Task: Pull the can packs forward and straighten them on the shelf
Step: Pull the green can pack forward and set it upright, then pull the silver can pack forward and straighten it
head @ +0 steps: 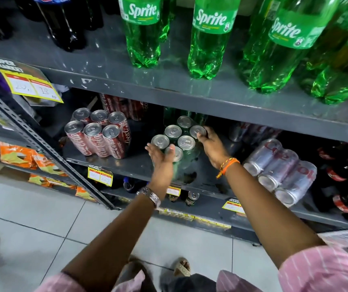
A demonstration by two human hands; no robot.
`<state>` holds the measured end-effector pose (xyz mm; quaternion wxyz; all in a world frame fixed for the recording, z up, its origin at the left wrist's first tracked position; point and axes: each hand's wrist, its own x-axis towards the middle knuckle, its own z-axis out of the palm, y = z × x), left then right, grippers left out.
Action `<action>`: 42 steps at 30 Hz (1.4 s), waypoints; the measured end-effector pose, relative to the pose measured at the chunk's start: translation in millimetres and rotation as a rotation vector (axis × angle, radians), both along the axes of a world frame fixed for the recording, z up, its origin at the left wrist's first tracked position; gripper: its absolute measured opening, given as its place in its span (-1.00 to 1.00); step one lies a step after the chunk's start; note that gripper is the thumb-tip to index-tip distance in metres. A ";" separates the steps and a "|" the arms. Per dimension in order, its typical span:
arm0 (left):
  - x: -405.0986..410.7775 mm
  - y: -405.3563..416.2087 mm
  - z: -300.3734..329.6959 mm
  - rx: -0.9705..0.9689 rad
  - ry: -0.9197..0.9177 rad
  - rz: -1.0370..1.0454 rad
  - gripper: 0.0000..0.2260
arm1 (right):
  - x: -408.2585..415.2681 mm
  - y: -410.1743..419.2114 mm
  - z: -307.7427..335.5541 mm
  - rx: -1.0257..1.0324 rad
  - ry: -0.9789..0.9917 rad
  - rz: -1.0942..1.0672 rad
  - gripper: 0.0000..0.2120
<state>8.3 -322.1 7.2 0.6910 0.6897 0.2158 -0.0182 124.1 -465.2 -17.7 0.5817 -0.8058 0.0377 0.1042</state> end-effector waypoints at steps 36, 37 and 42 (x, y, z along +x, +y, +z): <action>54.3 -13.9 56.5 0.156 -0.314 -0.271 -0.77 | -113.9 -98.0 40.4 0.239 -0.255 -0.780 -0.76; 53.3 -32.3 55.9 0.161 -0.299 -0.310 -0.77 | -117.6 -112.6 41.6 0.203 -0.294 -0.802 -0.74; 49.3 -125.3 42.7 0.260 -0.168 -0.533 -0.72 | -128.6 -186.9 36.6 0.051 -0.338 -0.949 -0.80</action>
